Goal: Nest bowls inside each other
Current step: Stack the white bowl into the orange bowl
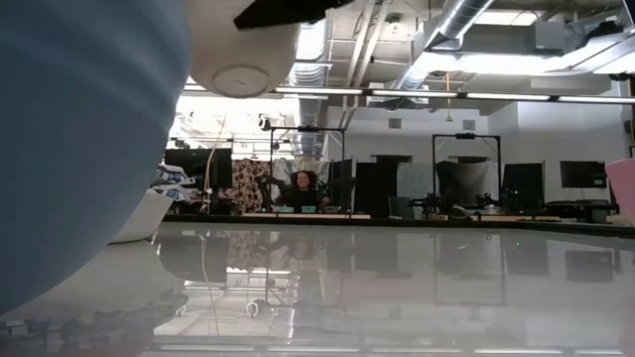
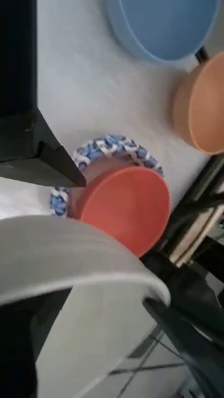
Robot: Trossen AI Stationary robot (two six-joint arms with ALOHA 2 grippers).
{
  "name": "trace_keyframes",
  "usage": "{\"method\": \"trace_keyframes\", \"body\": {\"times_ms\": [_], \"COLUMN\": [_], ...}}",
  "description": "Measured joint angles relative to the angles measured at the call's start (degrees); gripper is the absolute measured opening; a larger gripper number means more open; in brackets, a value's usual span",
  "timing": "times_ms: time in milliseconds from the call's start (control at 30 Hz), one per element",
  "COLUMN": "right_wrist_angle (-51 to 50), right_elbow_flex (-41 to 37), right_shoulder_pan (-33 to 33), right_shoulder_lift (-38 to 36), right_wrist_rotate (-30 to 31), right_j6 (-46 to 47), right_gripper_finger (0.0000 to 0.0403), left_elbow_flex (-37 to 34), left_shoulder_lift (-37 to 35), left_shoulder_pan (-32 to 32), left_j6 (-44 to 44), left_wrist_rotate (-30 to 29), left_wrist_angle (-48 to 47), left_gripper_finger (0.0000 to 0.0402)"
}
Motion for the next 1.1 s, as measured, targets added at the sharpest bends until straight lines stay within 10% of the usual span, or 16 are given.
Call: {"method": "trace_keyframes", "body": {"times_ms": [433,1100], "right_wrist_angle": [2.28,17.06], "right_elbow_flex": [0.02,0.71], "right_shoulder_pan": [-1.45,-1.61], "right_shoulder_lift": [-0.09,7.36], "right_wrist_rotate": [-1.06,-1.24], "right_j6": [2.76,1.08], "right_gripper_finger": [0.0029,0.0029], "left_elbow_flex": [0.02,11.14], "left_shoulder_lift": [-0.02,-1.79], "left_shoulder_pan": [0.02,-4.11], "left_j6": [-1.1,-13.25], "left_wrist_rotate": [-1.67,-4.18], "left_wrist_angle": [0.73,-11.82], "left_gripper_finger": [0.0,0.0174]}}
